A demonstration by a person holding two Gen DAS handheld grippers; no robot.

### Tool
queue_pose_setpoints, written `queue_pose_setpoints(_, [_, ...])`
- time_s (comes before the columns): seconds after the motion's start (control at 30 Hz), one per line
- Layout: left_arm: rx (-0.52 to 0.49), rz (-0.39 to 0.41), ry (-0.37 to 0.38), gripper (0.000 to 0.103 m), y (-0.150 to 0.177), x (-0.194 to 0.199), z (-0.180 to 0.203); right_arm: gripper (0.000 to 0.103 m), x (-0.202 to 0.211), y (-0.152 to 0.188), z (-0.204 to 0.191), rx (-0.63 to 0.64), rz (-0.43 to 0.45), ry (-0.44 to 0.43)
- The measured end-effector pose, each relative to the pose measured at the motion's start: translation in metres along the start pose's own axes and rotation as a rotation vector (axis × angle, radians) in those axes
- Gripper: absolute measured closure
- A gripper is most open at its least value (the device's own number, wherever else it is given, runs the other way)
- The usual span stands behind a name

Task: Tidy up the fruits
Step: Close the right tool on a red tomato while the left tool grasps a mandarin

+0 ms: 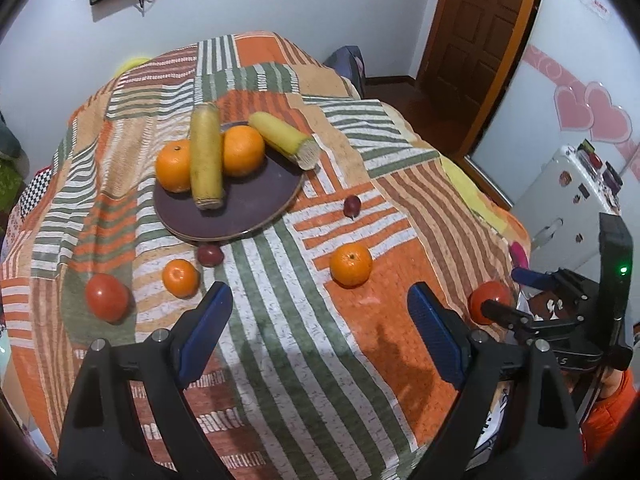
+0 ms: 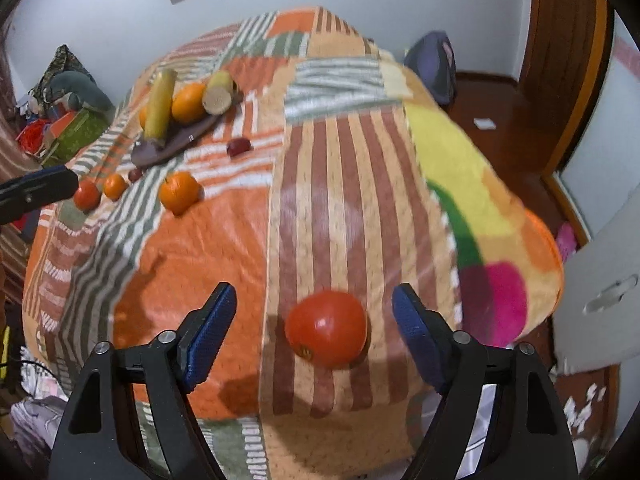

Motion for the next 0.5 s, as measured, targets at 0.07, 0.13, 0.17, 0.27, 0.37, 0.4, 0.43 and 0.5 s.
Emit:
queue_pose_setpoints(0.07, [-0.001,-0.01,0.001,0.013,0.001,-0.005,0.0,0.035,-0.007,0.007,0.001,-0.001,-0.029,-0.001])
queue_pose_setpoints(0.13, [-0.001,-0.026,0.004,0.013,0.003,-0.011,0.001,0.045,-0.014,0.013,0.002,-0.008,-0.057,-0.016])
queue_pose_setpoints(0.17, [-0.003,-0.034,0.005,0.013,0.003,-0.014,0.001,0.048,-0.017,0.016,0.003,-0.009,-0.069,-0.023])
queue_pose_setpoints(0.27, [-0.009,-0.057,0.004,0.013,0.006,-0.024,0.001,0.057,-0.021,0.02,0.005,-0.015,-0.08,-0.037])
queue_pose_setpoints(0.37, [-0.017,-0.075,0.008,0.013,0.007,-0.034,0.003,0.058,-0.017,0.019,0.006,-0.017,-0.072,-0.047])
queue_pose_setpoints(0.4, [-0.021,-0.081,0.011,0.013,0.008,-0.038,0.004,0.058,-0.016,0.018,0.006,-0.016,-0.069,-0.05])
queue_pose_setpoints(0.43, [-0.025,-0.088,0.01,0.013,0.007,-0.042,0.005,0.058,-0.015,0.017,0.007,-0.017,-0.065,-0.052])
queue_pose_setpoints(0.5, [-0.025,-0.105,0.009,0.013,0.007,-0.051,0.004,0.058,-0.012,0.014,0.007,-0.017,-0.054,-0.059])
Point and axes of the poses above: each gripper's, at about its wrist camera, not at the fingertips, and x roughly against the way its jaws point, z to its right, y to its underside, the point moved 8 cm from there along -x, roughly the way its jaws point, and after that the axes turned 13 degrees about y, right-handed, at the moved point
